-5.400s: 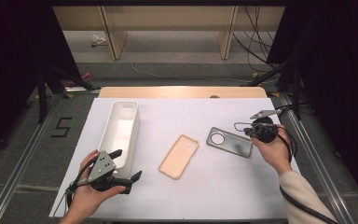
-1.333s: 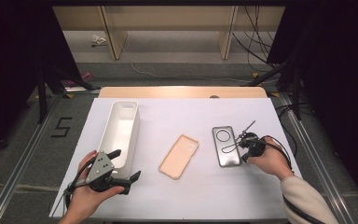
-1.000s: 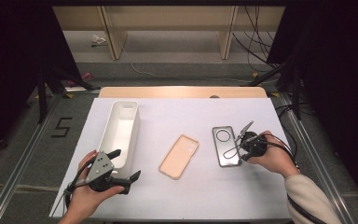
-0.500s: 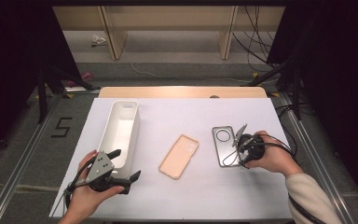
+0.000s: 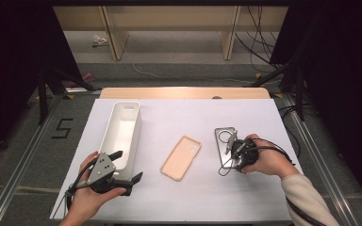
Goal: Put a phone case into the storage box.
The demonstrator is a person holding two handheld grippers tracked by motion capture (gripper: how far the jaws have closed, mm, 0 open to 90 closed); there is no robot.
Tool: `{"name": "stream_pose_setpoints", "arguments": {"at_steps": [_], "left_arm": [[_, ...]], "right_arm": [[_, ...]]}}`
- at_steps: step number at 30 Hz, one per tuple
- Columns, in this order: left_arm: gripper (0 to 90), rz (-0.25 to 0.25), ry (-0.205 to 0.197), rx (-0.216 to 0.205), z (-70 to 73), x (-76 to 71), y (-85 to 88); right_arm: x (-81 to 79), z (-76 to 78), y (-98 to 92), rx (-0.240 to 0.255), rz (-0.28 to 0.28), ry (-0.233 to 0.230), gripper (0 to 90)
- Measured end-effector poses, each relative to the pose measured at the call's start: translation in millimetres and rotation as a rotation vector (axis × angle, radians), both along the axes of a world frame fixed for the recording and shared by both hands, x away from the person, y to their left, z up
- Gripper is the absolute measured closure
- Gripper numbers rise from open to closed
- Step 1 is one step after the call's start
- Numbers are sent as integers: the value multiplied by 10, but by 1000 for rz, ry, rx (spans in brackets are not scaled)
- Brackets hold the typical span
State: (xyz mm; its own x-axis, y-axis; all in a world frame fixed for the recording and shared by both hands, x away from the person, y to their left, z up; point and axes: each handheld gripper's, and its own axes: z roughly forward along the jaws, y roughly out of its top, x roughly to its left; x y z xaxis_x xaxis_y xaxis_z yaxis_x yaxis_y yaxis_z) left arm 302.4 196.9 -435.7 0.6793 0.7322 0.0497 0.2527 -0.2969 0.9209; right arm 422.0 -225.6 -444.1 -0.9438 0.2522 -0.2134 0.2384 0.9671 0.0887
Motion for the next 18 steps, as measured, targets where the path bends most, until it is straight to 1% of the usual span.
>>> {"name": "stream_pose_setpoints", "arguments": {"at_steps": [3, 6, 9, 16, 17, 18], "left_arm": [[36, 0, 0, 0, 0, 0, 1], [36, -1, 0, 0, -1, 3, 0], [36, -1, 0, -1, 0, 1, -3], [35, -1, -1, 0, 1, 0, -5], [35, -1, -1, 0, 1, 1, -5], [36, -2, -2, 1, 1, 1, -4]], "right_arm": [[6, -10, 32, -3, 15, -6, 371], [2, -17, 77, -10, 44, -14, 367], [3, -29, 92, -17, 55, -19, 374], [-10, -70, 137, -53, 81, -14, 397], [-8, -78, 142, -52, 89, -17, 397], [-8, -78, 152, -59, 92, -11, 400]]}}
